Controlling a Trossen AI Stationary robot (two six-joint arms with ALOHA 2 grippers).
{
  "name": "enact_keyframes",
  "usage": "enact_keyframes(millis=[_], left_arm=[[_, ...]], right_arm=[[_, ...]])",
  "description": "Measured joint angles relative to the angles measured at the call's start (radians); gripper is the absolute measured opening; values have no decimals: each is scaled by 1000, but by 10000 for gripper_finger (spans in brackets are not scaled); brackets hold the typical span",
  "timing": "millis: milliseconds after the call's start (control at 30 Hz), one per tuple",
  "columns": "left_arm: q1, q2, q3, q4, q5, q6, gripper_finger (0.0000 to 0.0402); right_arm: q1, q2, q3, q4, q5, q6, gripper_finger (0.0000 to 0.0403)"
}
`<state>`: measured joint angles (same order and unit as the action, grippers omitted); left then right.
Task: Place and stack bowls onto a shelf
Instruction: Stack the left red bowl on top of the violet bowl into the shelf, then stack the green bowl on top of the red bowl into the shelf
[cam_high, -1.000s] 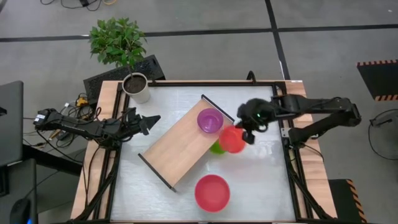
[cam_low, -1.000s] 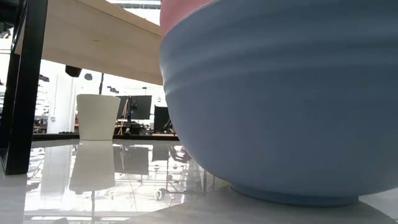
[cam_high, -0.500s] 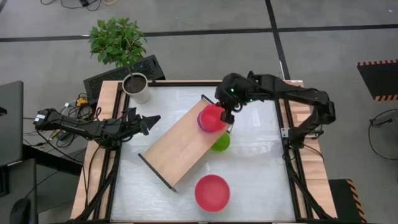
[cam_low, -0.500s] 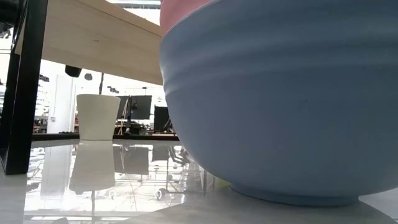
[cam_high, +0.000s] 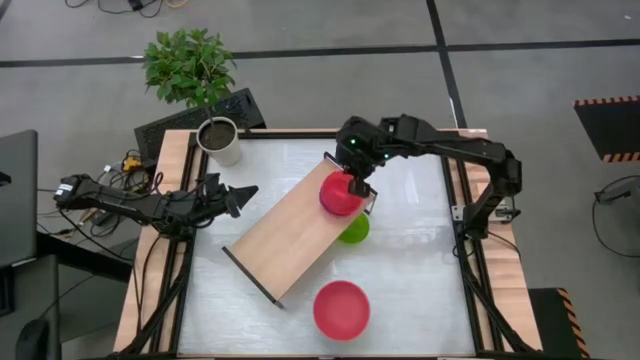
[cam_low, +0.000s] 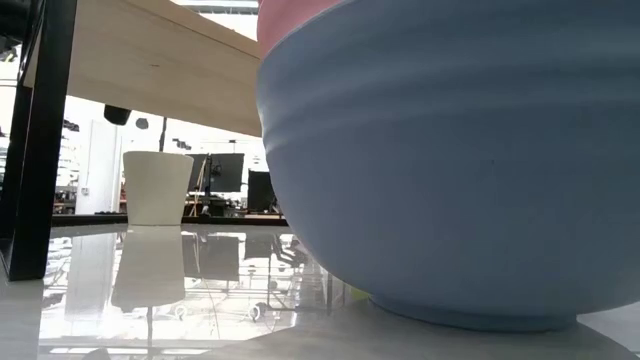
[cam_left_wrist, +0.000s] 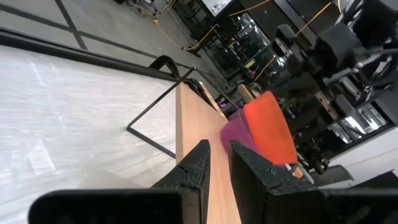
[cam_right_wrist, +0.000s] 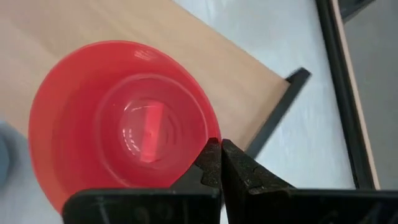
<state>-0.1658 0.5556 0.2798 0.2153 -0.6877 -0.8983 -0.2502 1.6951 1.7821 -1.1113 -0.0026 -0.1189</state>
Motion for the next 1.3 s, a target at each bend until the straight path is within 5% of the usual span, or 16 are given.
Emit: enact_keyframes(millis=[167,467,633,833,1033,1300], left_arm=[[0,0,0,0,0,3,43],[0,0,0,0,0,4,43],[0,0,0,-1,-1,12,43],[0,0,0,0,-1,7,43],[0,0,0,0,-4,3,43],[0,0,0,-1,-6,3,43]], right_arm=[[-9,13,0,-13,1,-47,23],[-3,11,0,1,-1,-84,156],[-10,7,0,33,0,-100,195],[5,-102,13,16,-17,-43,182],[103,-257,6,-221,-52,110,158],[317,-493,-378,-99,47,287,155]])
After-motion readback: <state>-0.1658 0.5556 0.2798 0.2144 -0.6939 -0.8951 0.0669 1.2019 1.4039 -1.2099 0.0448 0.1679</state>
